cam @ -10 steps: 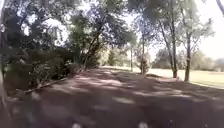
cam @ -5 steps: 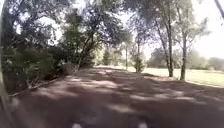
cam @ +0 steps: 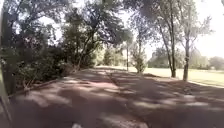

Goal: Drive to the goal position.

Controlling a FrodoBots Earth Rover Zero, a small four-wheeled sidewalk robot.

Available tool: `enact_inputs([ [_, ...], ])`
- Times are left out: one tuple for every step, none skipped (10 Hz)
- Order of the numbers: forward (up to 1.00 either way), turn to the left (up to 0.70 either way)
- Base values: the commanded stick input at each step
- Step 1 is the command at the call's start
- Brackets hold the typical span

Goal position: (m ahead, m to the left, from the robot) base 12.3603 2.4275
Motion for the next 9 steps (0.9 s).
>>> enact_inputs([
  [0.70,0.00],
  [0.70,0.00],
  [0.70,0.00],
  [0.70,0.00],
  [0.70,0.00],
  [0.70,0.00],
  [0.70,0.00],
  [0.70,0.00],
  [0.70,0.00],
])
